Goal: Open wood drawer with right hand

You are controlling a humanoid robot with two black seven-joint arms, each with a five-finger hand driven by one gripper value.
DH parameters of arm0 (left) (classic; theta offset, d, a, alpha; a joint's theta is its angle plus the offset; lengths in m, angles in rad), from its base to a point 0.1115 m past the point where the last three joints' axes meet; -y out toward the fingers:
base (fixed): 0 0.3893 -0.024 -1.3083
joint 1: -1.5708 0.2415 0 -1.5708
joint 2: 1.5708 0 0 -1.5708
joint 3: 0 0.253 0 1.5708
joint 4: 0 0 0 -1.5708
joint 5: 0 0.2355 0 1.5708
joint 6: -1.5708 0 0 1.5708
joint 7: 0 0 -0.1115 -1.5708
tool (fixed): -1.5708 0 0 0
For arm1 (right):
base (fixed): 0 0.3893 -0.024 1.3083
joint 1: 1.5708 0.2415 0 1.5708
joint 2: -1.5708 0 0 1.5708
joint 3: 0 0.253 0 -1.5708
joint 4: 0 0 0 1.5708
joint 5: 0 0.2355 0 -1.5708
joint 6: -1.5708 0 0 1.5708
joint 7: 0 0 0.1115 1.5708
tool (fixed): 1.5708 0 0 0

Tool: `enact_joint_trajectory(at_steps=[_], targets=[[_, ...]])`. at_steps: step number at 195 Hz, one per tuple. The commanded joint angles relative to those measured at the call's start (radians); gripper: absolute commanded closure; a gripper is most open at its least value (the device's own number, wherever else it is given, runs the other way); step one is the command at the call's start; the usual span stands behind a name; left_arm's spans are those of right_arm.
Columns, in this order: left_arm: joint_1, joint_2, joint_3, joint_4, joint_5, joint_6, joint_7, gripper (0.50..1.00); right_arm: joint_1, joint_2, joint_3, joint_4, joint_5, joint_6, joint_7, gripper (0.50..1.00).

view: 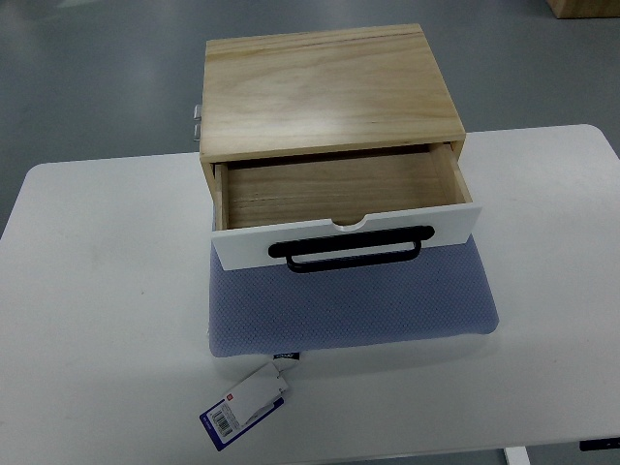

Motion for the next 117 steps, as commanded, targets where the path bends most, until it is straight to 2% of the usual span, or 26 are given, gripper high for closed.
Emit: enact_joint_trajectory(at_steps=[1,20,38,55,75,76,88,117], targets=[[0.0,0.0,0.001,-0.001,0.001,0.0,0.0,0.5,-0.084,0.034,0.139,-0.096,-0.001,-0.062,0.058,0.556],[0.0,0.0,-0.001,-0.001,0.001,0.0,0.0,0.5,-0.137,0.059,0.179,-0.144,0.011,-0.136,0.145,0.556],[0.0,0.0,-0.001,0.001,0.0,0.0,0.0,0.5,-0.191,0.085,0.21,-0.168,0.013,-0.217,0.294,0.558],[0.0,0.0,-0.001,0.001,0.0,0.0,0.0,0.5,-0.26,0.106,0.25,-0.182,0.039,-0.223,0.388,0.556],[0.0,0.0,-0.001,0.001,0.0,0.0,0.0,0.5,-0.309,0.129,0.302,-0.185,0.102,-0.214,0.404,0.556],[0.0,0.0,-0.001,0.001,0.0,0.0,0.0,0.5,-0.34,0.158,0.349,-0.188,0.169,-0.196,0.404,0.556],[0.0,0.0,-0.001,0.001,0.0,0.0,-0.001,0.5,-0.363,0.201,0.383,-0.208,0.229,-0.177,0.404,0.554],[0.0,0.0,-0.002,0.002,-0.002,0.0,0.0,0.5,-0.377,0.283,0.422,-0.365,0.291,-0.104,0.403,0.554]])
